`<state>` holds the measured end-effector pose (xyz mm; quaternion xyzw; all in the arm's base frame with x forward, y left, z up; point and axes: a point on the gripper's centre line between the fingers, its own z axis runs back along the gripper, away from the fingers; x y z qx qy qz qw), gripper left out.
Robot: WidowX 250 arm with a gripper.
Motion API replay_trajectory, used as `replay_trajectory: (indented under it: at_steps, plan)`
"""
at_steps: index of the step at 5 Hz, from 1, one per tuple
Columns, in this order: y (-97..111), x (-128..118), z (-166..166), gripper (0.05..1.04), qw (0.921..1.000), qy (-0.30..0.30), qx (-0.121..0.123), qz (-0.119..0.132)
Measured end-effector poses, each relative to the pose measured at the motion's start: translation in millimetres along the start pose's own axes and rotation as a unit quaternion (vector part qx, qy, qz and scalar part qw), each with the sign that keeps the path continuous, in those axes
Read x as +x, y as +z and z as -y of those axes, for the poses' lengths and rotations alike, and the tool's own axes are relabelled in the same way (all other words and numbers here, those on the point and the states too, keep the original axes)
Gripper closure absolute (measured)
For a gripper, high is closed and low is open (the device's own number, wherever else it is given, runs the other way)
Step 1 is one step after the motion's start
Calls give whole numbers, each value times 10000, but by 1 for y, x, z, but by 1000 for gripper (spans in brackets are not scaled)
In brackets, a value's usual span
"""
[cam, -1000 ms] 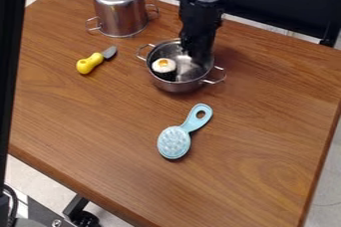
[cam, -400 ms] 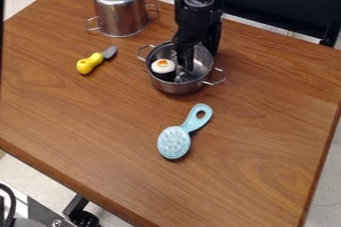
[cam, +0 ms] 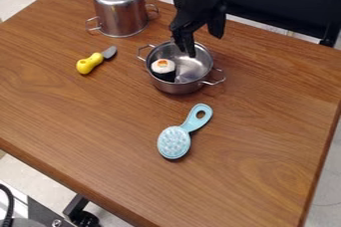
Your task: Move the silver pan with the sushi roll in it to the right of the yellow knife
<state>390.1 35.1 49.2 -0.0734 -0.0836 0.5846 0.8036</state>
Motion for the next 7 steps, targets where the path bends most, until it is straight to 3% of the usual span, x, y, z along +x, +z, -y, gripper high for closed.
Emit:
replay_trajectory:
  at_steps: [1,2,3,5,7]
  plan:
    - [18,4,-9,86,9993,-294,-117,196]
    - [18,15,-26,86,9978,-642,134,111]
    - [19,37,-45,86,9973,-610,361,188]
    - [41,71,-78,86,9951,-934,164,263]
    - [40,88,-111,86,9917,-1274,138,116]
